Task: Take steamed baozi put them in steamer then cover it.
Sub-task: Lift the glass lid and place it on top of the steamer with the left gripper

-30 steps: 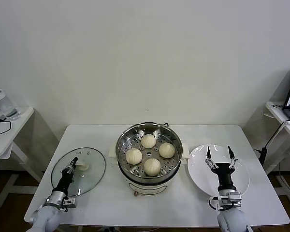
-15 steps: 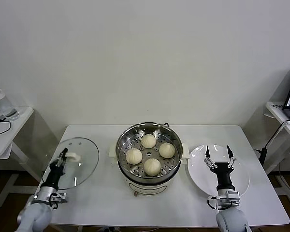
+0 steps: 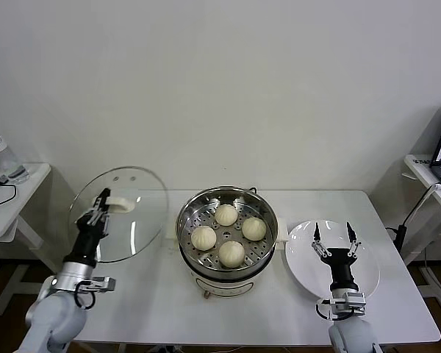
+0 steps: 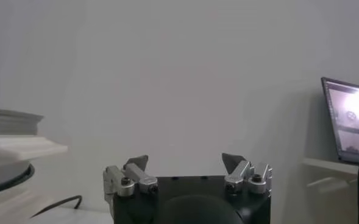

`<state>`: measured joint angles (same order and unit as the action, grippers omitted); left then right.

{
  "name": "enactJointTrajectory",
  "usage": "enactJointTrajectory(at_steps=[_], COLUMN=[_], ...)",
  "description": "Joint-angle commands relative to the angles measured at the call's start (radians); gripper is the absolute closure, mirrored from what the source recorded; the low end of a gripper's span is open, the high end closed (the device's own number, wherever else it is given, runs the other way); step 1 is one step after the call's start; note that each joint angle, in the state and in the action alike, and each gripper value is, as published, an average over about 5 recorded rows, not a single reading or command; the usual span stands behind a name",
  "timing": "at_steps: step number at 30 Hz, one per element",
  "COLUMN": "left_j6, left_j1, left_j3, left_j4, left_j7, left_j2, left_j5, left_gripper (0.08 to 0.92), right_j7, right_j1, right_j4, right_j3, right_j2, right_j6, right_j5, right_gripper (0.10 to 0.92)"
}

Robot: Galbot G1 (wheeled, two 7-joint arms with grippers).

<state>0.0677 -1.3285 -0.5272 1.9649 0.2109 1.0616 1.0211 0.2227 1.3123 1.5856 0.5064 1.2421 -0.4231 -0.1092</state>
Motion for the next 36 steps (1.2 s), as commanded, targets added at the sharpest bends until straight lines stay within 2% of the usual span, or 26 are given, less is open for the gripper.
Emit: enactJointTrajectory(at_steps=[1, 9, 16, 22, 28, 36], left_j6=[0.226, 0.411, 0.499, 0.543, 0.551, 0.565], left_j1=[0.071, 0.173, 0.236, 0.289, 0.316, 0.312], left_j3=[0.299, 0.542, 0.646, 0.684, 0.693, 0.670], left_j4=[0.272, 0.271, 0.184, 0.060, -0.029, -0.076], left_j7=[-0.128, -0.275, -0.364, -0.427, -0.440, -0.461], left_j2=[0.056, 0.140, 0.208, 0.256, 0.298, 0.349], left_j5=[0.090, 0.158, 0.234, 0.341, 0.408, 0.469], left_gripper=[0.811, 0.811, 0.811, 0.811, 0.811, 0.811], right_j7=[0.011, 0.013, 0.017, 0.017, 0.016, 0.016], right_j1=[0.002, -0.009, -0.024, -0.024, -0.024, -0.032], right_j4=[0.000, -0.014, -0.024, -0.032, -0.039, -0.054], right_j3=[0.003, 0.002, 0.004, 0.011, 0.014, 0.013], right_j2=[0.011, 0.024, 0.037, 0.046, 0.054, 0.059], right_j6=[0.059, 0.118, 0.122, 0.116, 0.113, 0.111], right_j5=[0.014, 0.023, 0.030, 0.035, 0.044, 0.063], right_gripper=[0.203, 0.203, 0.203, 0.203, 0.203, 0.203])
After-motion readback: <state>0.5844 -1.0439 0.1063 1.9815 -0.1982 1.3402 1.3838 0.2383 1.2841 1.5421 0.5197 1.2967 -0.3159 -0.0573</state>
